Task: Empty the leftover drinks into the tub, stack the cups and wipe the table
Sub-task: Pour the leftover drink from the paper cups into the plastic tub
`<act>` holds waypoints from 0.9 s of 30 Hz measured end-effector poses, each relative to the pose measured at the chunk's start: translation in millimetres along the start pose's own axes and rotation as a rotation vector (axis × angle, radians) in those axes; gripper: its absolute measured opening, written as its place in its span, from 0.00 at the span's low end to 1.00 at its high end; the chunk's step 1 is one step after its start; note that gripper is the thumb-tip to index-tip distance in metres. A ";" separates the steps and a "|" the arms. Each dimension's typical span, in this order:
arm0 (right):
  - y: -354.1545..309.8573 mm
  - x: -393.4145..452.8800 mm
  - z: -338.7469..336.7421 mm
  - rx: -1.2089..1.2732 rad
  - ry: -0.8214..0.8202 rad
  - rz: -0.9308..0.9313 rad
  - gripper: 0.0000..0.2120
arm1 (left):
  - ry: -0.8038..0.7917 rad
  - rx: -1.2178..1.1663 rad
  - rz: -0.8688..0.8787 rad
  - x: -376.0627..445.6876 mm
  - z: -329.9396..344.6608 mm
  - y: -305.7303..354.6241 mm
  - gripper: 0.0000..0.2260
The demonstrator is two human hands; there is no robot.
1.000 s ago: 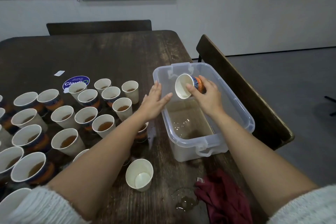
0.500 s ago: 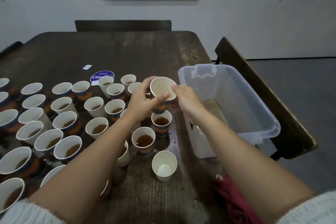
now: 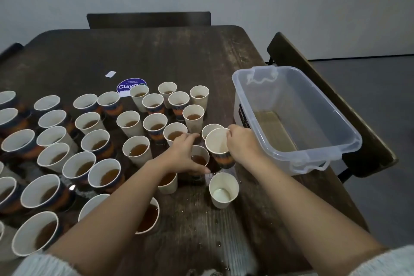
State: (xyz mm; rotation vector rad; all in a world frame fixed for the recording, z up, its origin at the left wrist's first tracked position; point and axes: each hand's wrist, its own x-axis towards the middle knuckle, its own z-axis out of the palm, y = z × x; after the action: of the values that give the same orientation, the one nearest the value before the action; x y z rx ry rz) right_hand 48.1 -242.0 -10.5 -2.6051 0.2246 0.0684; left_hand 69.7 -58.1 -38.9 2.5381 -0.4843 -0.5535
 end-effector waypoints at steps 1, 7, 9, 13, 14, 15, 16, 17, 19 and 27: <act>2.4 -0.1 1.9 -0.004 -0.023 0.031 0.14 | -0.032 0.026 -0.002 0.7 1.5 -0.8 0.50; 22.0 1.0 18.4 0.216 -0.141 0.282 0.16 | -0.078 0.183 0.022 7.0 14.0 -1.0 0.46; 28.5 -0.4 24.2 0.304 -0.155 0.346 0.16 | -0.069 0.212 0.033 8.6 17.4 -0.7 0.44; 36.3 -2.2 30.6 0.371 -0.182 0.383 0.15 | -0.042 0.194 0.032 11.5 18.9 1.4 0.38; 36.9 -2.0 30.6 0.374 -0.189 0.387 0.15 | -0.044 0.180 0.021 12.0 18.3 2.5 0.37; 37.1 -1.5 30.2 0.378 -0.195 0.388 0.14 | -0.048 0.165 0.008 12.1 17.0 3.1 0.36; 36.5 -1.6 29.4 0.379 -0.201 0.385 0.15 | -0.052 0.153 -0.003 11.8 14.9 4.0 0.36; 36.0 -1.4 28.5 0.368 -0.202 0.377 0.15 | -0.053 0.144 -0.011 11.3 11.8 5.2 0.36; 34.0 -1.1 25.3 0.330 -0.177 0.340 0.19 | -0.044 0.124 -0.026 10.8 3.5 7.5 0.35; 4.6 -1.5 12.8 0.301 0.183 0.031 0.17 | 0.071 0.086 -0.021 8.4 -47.2 29.7 0.37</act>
State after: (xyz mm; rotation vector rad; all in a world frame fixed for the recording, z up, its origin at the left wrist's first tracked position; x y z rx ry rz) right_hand 45.7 -239.3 -23.7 -2.3081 0.3147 -0.1807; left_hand 92.0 -67.6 12.0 2.6371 -0.4655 -0.4575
